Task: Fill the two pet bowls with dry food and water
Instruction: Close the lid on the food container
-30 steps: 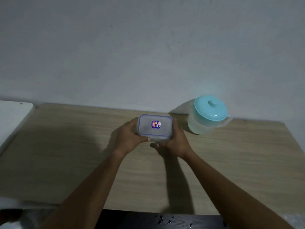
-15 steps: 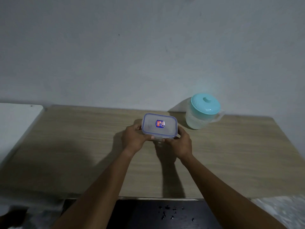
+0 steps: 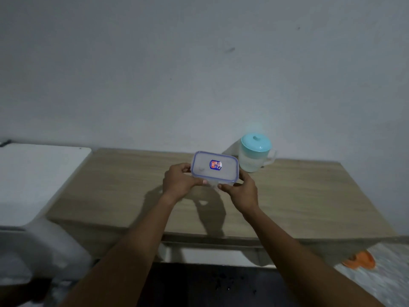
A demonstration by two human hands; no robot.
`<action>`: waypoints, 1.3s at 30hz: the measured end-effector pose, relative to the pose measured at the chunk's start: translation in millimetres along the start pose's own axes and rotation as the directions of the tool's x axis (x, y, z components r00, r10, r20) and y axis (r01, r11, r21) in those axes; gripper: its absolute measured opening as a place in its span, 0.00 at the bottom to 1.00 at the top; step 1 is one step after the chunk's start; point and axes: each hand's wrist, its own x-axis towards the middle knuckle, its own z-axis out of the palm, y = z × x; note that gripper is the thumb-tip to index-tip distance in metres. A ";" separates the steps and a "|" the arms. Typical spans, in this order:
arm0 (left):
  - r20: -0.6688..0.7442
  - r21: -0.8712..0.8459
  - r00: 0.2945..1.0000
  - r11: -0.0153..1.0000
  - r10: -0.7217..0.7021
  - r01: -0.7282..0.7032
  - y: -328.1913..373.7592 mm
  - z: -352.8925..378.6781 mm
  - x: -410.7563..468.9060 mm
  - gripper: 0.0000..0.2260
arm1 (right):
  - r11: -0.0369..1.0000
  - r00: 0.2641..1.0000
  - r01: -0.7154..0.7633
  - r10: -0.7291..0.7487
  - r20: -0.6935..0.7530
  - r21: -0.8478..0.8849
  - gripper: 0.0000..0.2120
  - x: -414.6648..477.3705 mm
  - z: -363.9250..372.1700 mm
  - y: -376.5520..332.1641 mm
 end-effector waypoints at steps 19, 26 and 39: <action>0.009 -0.035 0.998 0.997 -0.069 0.069 -17.4 -19.8 -186.9 0.25 | 0.999 0.995 0.023 -0.018 0.099 -0.049 0.34 -162.7 -58.6 14.8; 0.094 -0.086 0.990 0.990 -0.103 0.111 -45.7 -13.7 -195.4 0.18 | 0.997 0.993 -0.046 0.052 0.101 -0.055 0.33 -182.0 -48.9 41.5; 0.120 -0.122 0.960 0.956 -0.253 0.267 -174.1 5.1 -181.9 0.20 | 0.972 0.958 -0.210 0.226 0.176 -0.105 0.33 -194.8 20.5 144.7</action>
